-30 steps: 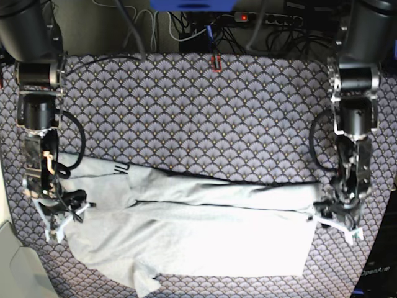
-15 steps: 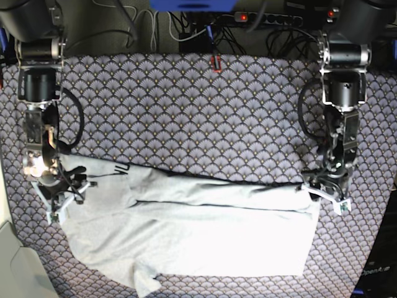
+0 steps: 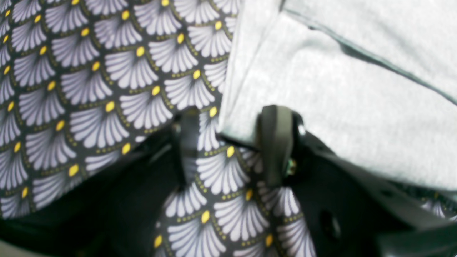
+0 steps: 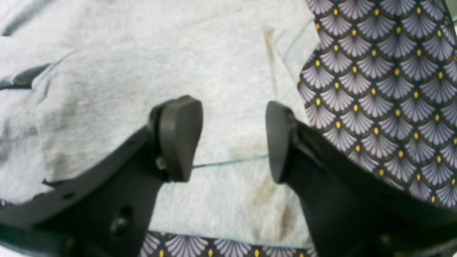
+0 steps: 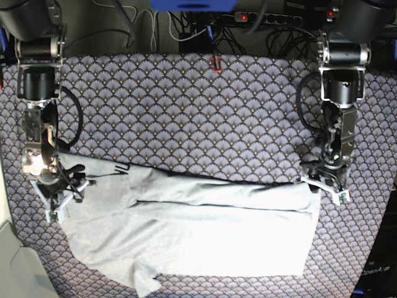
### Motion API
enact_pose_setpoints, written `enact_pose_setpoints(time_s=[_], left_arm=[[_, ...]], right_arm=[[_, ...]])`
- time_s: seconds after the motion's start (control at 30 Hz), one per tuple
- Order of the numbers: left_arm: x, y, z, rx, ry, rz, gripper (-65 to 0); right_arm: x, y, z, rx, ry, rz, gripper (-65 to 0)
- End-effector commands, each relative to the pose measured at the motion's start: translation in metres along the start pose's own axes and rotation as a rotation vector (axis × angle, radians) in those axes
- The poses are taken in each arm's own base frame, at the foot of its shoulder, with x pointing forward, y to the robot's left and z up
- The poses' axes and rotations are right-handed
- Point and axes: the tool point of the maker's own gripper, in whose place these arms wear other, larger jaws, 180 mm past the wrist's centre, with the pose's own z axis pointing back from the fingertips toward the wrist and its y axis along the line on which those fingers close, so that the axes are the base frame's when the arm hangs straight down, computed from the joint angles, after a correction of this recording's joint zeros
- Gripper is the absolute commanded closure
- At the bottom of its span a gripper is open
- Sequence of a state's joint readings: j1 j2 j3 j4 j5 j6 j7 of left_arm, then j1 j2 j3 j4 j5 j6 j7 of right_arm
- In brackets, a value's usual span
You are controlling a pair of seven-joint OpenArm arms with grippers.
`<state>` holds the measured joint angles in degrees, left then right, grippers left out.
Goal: Fold the T-shirt properly
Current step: 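Lower the folded edge and open both grippers, then grasp the folded edge with both grippers and drag it back toward the arms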
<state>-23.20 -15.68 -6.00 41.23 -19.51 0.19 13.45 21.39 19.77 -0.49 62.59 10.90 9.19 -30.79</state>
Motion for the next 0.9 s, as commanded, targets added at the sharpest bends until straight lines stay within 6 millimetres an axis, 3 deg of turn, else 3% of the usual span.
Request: enact_pose_setpoints(time_s=[0.0, 0.07, 0.13, 0.27, 0.43, 0.63, 0.87], left_arm=[[0.020, 0.001, -0.001, 0.002, -0.040, 0.003, -27.5], [0.018, -0.003, -0.001, -0.004, -0.037, 0.007, -26.3], [0.018, -0.007, -0.002, -0.011, -0.036, 0.011, -20.9], [0.017, -0.010, -0.002, -0.015, -0.037, 0.013, 0.0], [0.024, -0.010, -0.001, -0.016, -0.051, 0.010, -0.1], [0.033, 0.007, 0.000, 0.009, -0.064, -0.006, -0.4], [0.036, 0.016, 0.001, 0.022, -0.067, -0.014, -0.4]], right_arm=[[0.028, -0.010, 0.004, -0.016, -0.070, 0.007, -33.5], [0.028, -0.016, 0.005, -0.026, -0.070, 0.013, -33.5], [0.029, -0.019, 0.006, -0.032, -0.070, 0.016, -33.5], [0.030, -0.045, 0.011, -0.077, -0.077, -0.026, -33.7], [0.029, -0.063, 0.015, -0.109, -0.081, -0.074, -33.7], [-0.010, -0.082, 0.020, -0.145, -0.008, -0.153, -33.7], [-0.049, -0.088, 0.020, -0.158, 0.065, -0.177, -33.7]])
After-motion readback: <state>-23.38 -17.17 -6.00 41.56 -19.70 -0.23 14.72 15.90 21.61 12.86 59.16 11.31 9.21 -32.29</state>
